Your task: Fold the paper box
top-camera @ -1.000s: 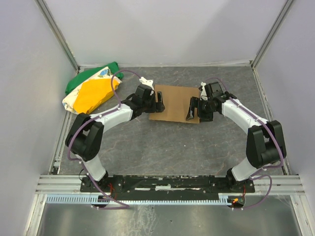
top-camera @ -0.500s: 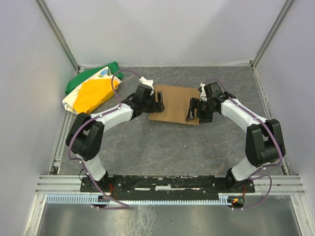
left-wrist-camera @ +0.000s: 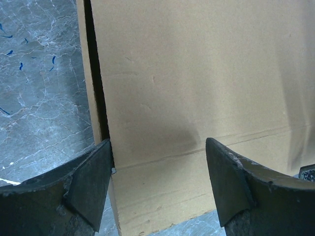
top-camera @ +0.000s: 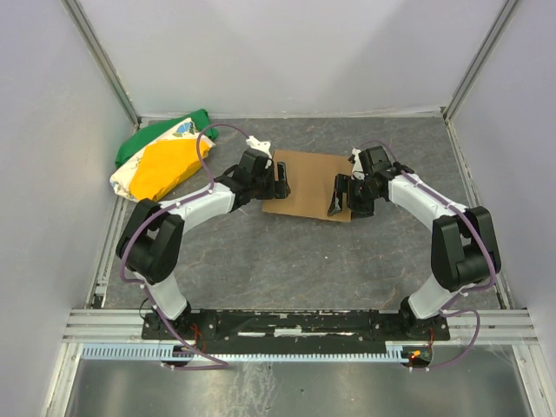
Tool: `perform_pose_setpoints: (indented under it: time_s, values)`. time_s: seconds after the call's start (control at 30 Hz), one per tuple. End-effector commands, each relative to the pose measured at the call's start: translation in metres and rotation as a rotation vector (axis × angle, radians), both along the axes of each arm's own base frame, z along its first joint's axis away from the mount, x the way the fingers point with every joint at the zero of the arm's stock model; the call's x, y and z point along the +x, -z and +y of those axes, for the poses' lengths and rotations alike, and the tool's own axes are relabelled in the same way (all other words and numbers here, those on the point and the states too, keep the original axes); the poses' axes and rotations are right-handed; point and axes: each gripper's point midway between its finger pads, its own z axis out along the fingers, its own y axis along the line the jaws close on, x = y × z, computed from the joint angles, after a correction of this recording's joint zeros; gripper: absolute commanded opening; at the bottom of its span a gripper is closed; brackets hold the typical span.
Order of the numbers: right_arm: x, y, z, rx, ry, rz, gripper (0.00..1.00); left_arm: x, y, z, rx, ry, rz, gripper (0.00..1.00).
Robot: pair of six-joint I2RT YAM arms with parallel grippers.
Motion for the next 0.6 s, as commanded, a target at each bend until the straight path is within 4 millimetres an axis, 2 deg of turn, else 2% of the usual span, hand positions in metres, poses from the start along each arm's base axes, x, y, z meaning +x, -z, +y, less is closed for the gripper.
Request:
perform_pose_setpoints:
  time_s: [0.0, 0.57]
  values:
    - [0.013, -0.015, 0.015, 0.071, -0.028, -0.064, 0.8, -0.002, -0.005, -0.015, -0.017, 0.083, -0.007, 0.81]
    - [0.021, 0.004, 0.012, 0.047, -0.018, -0.095, 0.78, -0.007, 0.005, -0.015, -0.035, 0.076, 0.013, 0.79]
